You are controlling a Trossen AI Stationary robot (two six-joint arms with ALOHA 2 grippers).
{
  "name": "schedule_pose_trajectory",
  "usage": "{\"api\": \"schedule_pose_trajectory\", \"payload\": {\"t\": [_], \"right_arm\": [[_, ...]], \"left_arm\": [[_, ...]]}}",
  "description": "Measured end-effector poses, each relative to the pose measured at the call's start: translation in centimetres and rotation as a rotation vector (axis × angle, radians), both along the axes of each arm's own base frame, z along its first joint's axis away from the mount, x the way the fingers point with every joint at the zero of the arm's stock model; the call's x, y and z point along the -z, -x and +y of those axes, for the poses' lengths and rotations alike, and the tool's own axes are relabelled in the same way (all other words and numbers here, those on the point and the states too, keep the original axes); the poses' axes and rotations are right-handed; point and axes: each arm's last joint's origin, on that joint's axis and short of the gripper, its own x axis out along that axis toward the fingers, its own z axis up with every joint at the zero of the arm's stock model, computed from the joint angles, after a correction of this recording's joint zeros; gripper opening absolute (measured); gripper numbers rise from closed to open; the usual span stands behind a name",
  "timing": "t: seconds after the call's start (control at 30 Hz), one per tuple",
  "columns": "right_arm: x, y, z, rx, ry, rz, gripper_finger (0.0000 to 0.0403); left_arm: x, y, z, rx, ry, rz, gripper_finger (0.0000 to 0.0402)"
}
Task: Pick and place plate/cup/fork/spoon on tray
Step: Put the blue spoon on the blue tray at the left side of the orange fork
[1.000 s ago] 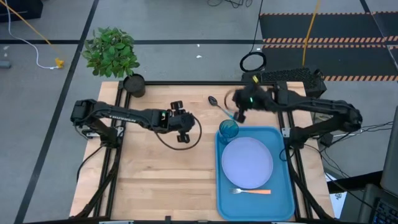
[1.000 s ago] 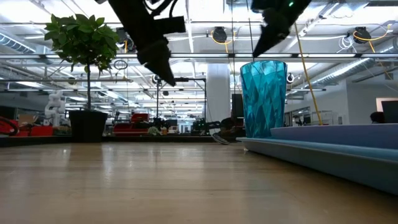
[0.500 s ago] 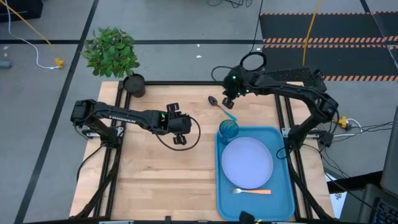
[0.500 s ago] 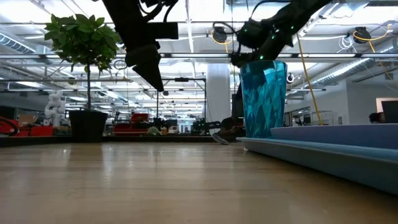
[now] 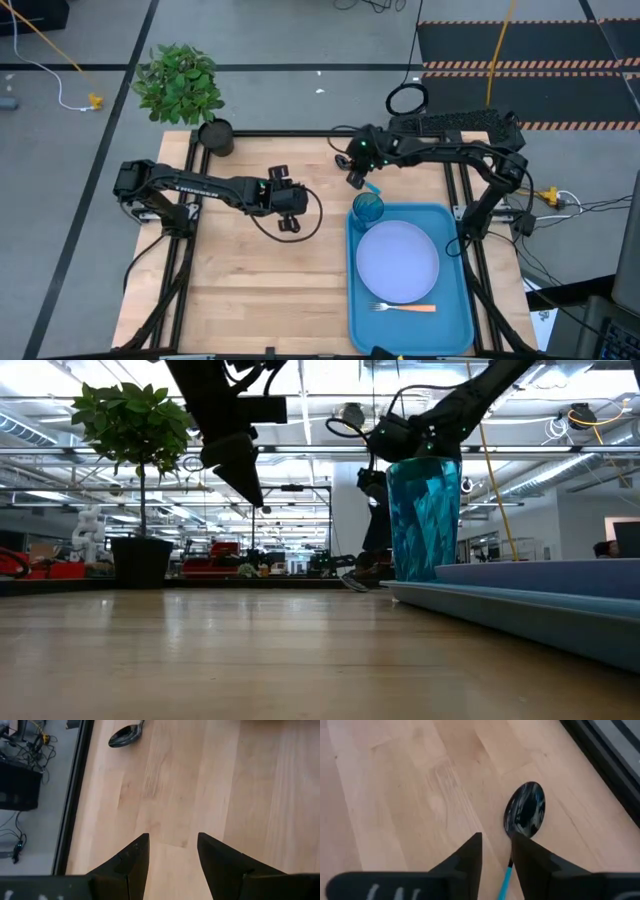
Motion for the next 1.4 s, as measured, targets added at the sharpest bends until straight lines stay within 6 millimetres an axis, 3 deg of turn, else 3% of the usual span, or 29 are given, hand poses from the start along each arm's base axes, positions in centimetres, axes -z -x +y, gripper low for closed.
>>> {"api": "schedule_pose_trajectory", "payload": {"t": [0.77, 1.1, 1.4], "right_arm": [[4.2, 1.8, 1.1, 0.096, 0.052, -0.075, 0.0119], [7.3, 1.0, 1.1, 0.086, 0.056, -0.079, 0.0119], [7.9, 0.9, 1.0, 0.087, 0.086, -0.055, 0.0119]], "left_arm": [[-0.6, -1.0, 0.0, 0.072, -0.042, -0.084, 0.017], [-0.8, -1.3, 0.0, 0.083, -0.051, -0.116, 0.017], [-0.8, -1.3, 0.0, 0.084, -0.051, -0.114, 0.017]]}}
